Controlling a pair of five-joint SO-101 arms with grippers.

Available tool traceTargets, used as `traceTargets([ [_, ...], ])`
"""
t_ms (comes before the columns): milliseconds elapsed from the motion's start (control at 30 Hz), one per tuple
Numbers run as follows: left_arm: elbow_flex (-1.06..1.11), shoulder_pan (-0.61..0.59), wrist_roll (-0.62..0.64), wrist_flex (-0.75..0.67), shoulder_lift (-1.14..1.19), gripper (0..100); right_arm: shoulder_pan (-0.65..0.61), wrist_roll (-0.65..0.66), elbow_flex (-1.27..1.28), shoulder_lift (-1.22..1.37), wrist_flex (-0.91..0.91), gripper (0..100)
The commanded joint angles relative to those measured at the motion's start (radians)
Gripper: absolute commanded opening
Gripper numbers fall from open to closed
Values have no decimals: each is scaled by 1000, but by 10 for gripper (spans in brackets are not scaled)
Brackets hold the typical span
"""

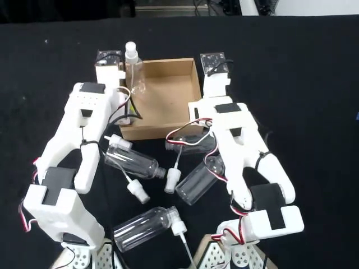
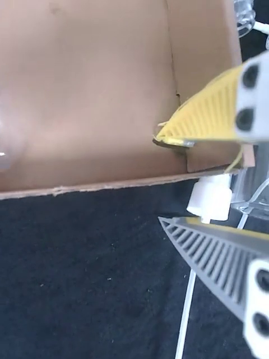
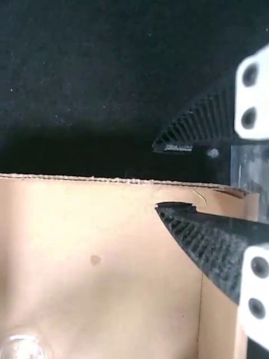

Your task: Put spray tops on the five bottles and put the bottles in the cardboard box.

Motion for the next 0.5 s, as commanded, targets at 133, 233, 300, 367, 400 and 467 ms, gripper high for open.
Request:
traceTargets([
  [133,-4,25,6,0,-12,170,-11,14,-45,-4,-28,120],
  [233,-4,27,8,0,-12,169,-14,12,-38,-4,-28,119],
  [300,-4,31,18,0,-12,139,-14,11,-38,-4,-28,119],
  [367,-4,36,40,0,-12,79,-12,9,-38,-4,-28,109],
  [400,-4,41,41,-2,-12,53,-12,11,-36,-4,-28,90],
  [467,-4,53,41,-2,-12,28,-12,14,-33,-4,-28,45],
])
